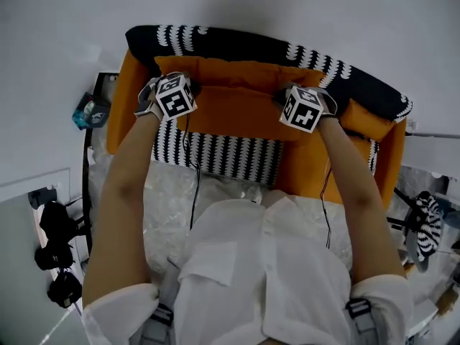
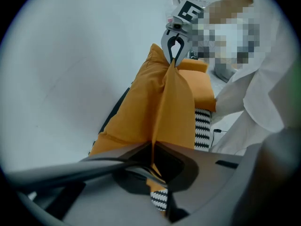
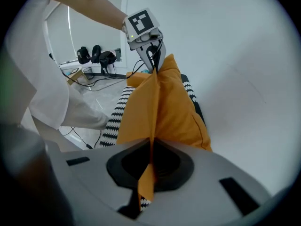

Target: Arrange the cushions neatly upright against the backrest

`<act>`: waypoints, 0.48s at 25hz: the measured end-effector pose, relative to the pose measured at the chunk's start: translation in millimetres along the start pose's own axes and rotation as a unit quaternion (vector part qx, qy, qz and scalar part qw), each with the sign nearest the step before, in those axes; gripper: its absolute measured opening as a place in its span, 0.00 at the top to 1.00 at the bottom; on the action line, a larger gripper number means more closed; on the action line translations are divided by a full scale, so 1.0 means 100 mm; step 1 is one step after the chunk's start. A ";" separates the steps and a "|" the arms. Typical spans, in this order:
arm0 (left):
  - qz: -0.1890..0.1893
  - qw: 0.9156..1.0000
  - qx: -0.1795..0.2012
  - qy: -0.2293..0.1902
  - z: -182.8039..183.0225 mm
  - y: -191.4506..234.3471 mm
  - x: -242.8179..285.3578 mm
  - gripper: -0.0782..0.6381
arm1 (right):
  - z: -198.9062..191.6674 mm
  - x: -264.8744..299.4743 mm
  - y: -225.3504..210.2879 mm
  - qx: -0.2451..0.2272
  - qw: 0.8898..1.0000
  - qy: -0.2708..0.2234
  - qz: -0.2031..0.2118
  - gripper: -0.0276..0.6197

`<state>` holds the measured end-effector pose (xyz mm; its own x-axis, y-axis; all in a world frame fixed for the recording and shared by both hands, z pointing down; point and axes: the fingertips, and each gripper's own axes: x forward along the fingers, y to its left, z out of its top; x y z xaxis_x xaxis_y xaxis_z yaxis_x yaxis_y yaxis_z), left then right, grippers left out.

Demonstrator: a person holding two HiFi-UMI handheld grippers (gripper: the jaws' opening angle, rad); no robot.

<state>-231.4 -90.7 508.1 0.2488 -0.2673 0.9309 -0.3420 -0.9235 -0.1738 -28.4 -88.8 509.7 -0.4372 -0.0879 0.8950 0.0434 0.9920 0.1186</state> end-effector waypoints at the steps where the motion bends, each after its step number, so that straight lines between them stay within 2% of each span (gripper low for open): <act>1: -0.001 1.000 0.004 -0.004 -0.15 0.10 -0.02 0.86 | 0.15 0.09 -0.06 0.005 1.000 0.001 -0.005 0.94; 7: -0.021 0.999 0.030 -0.010 -1.04 0.69 -0.03 0.86 | 0.96 0.70 -0.31 0.032 0.999 0.013 -0.019 0.94; 12: -0.025 0.999 0.029 -0.003 -1.71 1.16 0.04 0.86 | 1.53 1.22 -0.50 0.042 0.999 0.024 -0.017 0.94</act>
<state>-424.7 -152.2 546.5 0.2701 -0.2216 0.9370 -0.2758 -0.9502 -0.1452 -221.3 -135.7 546.8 -0.3937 -0.1231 0.9110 -0.0464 0.9924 0.1141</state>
